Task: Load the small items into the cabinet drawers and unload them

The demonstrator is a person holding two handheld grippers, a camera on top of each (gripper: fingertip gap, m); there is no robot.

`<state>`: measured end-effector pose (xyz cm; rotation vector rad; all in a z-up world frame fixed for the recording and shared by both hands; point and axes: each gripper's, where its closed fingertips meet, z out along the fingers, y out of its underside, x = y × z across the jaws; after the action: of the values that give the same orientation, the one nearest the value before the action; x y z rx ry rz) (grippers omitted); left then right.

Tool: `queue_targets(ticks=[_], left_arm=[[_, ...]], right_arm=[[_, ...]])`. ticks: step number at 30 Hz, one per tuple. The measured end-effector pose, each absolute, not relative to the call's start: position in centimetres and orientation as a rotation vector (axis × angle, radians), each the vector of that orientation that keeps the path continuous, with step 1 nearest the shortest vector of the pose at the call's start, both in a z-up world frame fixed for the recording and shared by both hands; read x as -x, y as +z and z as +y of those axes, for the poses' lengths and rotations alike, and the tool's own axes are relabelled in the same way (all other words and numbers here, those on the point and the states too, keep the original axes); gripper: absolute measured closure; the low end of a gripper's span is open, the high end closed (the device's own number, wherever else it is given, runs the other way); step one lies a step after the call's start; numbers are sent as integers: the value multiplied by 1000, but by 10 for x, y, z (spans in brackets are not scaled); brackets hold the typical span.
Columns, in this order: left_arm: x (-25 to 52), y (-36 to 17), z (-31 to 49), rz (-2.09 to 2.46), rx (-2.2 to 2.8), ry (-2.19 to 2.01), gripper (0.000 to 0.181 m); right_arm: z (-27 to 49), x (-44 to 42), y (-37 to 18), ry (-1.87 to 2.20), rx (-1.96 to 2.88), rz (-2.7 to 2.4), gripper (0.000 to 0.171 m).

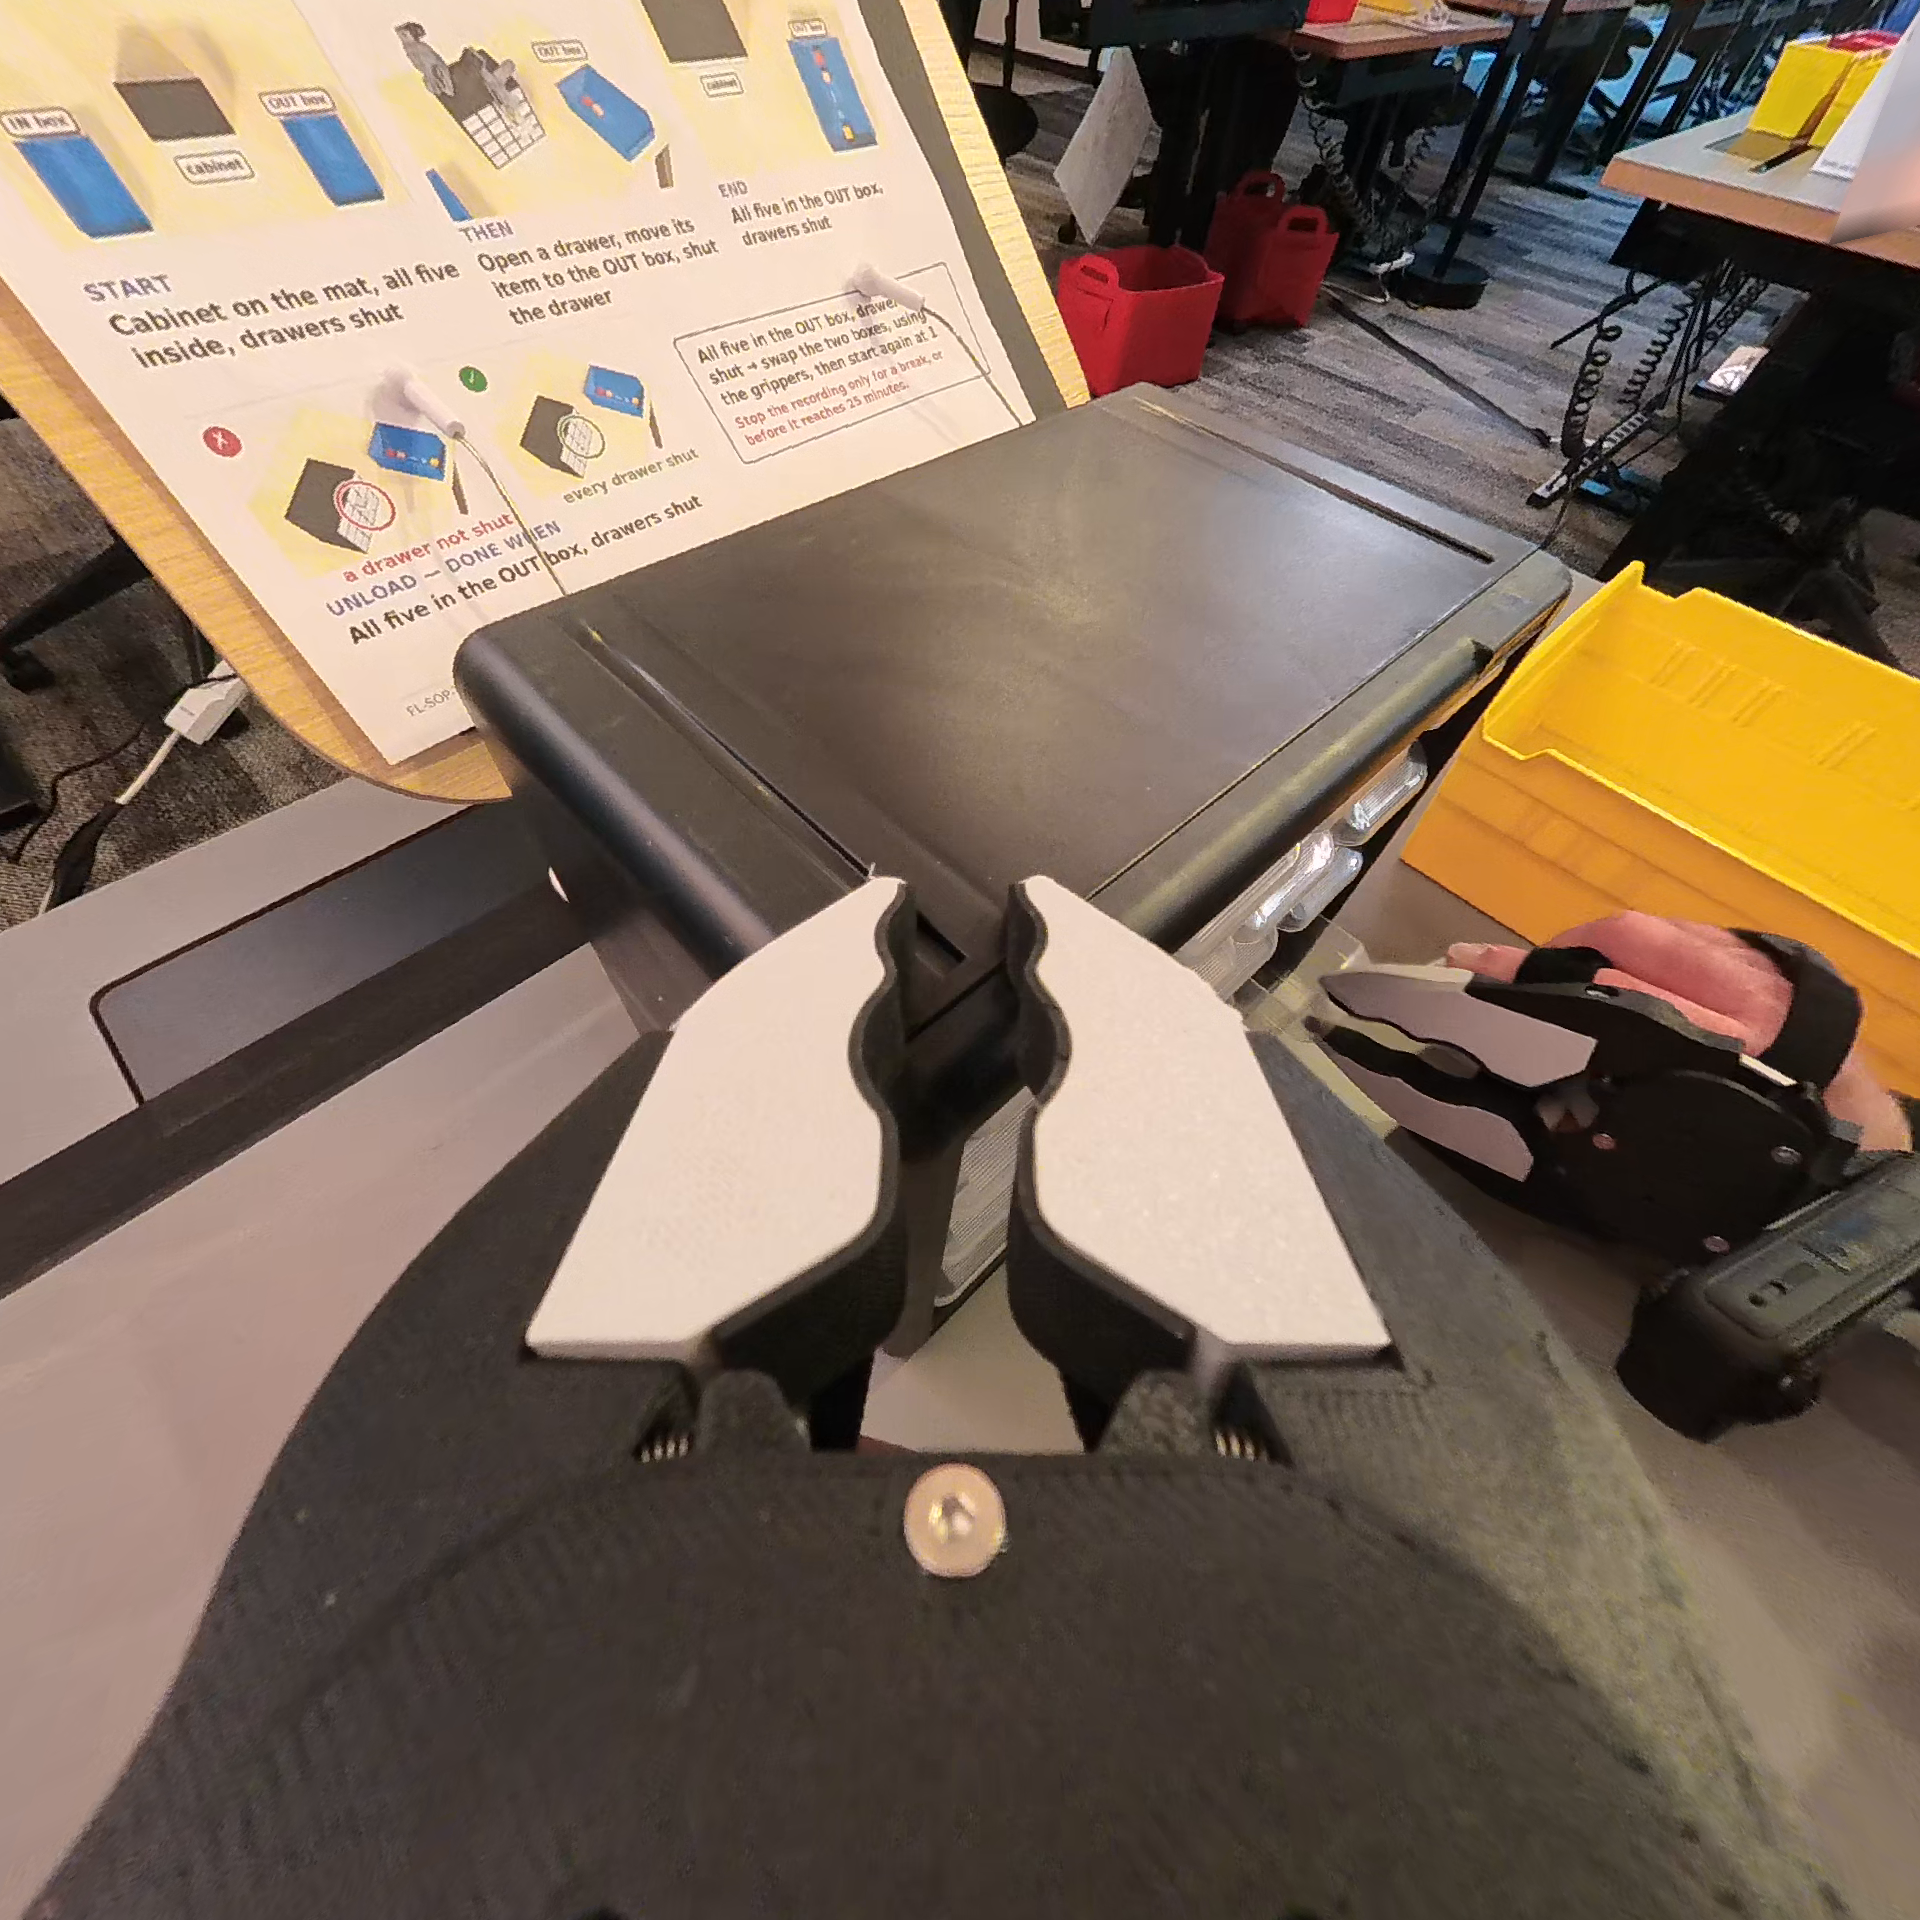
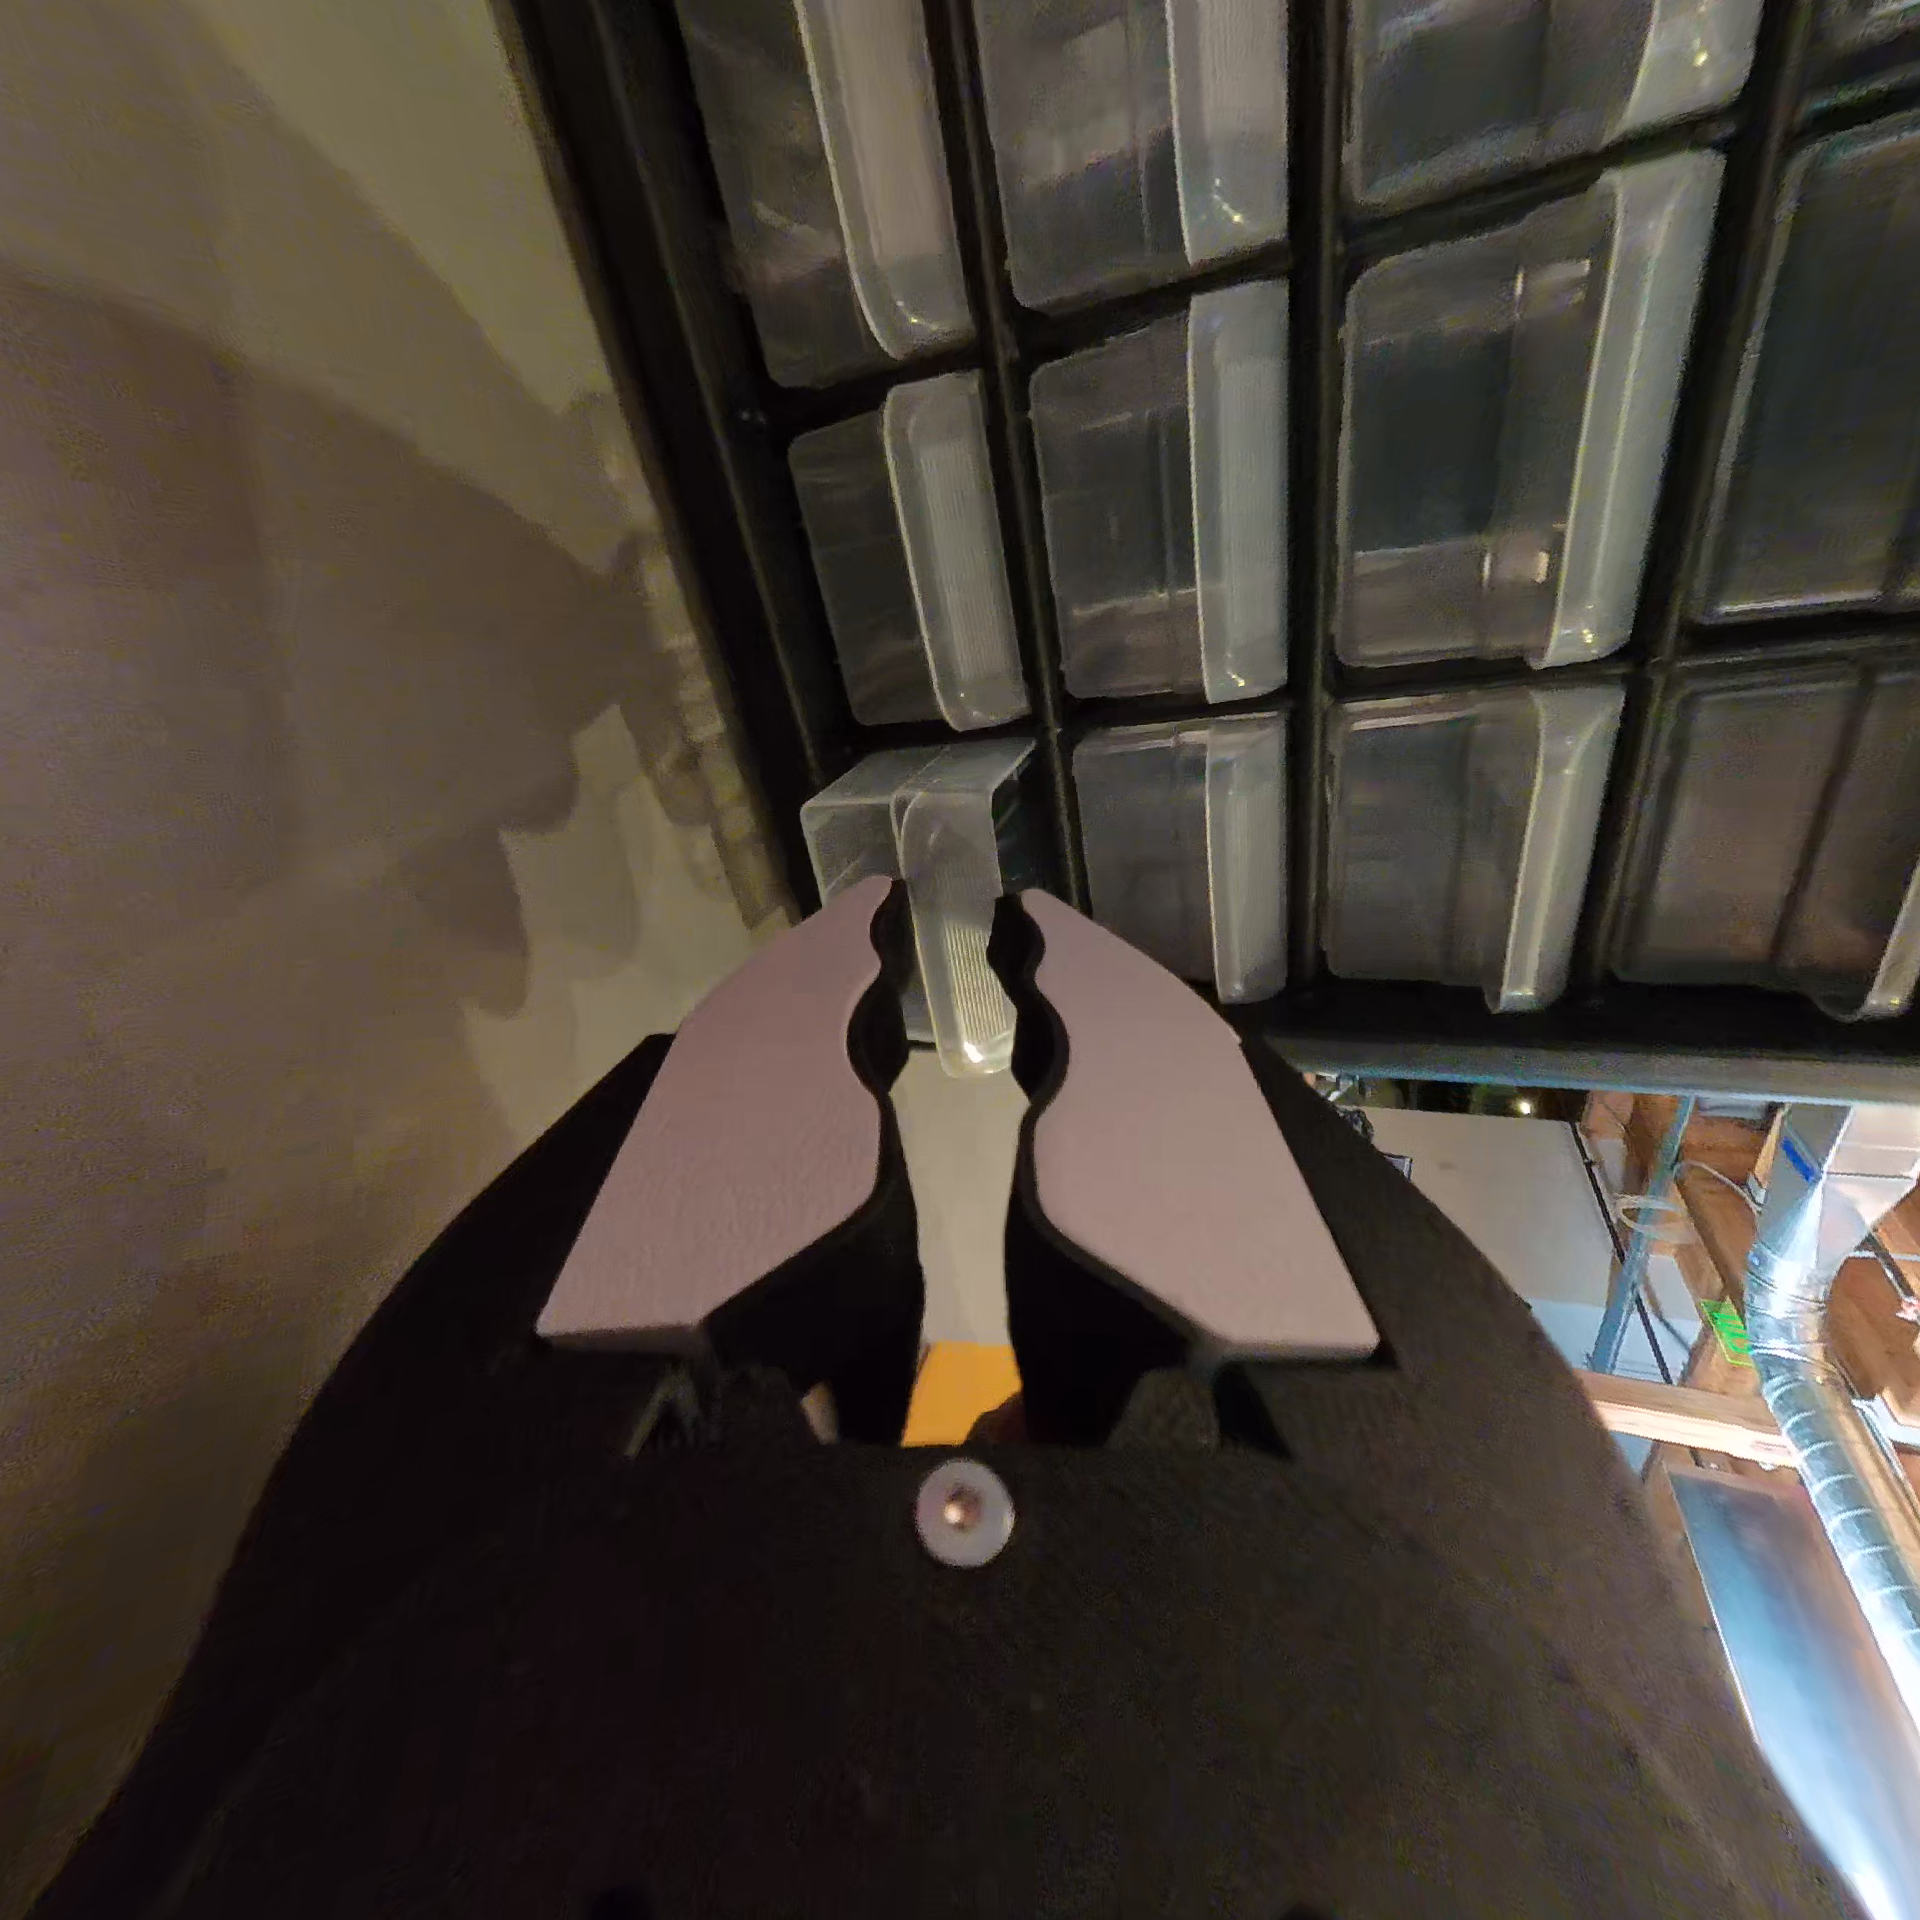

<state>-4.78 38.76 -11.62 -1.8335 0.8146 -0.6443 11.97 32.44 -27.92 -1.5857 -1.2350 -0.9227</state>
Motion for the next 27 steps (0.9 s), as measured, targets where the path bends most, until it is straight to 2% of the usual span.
queue_targets(ticks=[25, 27], left_arm=[[47, -116, 388, 800, 1818, -654, 164], [47, -116, 387, 798, 1817, -653, 164]], right_arm=[[237, -111, -281, -779, 1665, -1508, 154], [238, -114, -287, -778, 1688, -1515, 144]])
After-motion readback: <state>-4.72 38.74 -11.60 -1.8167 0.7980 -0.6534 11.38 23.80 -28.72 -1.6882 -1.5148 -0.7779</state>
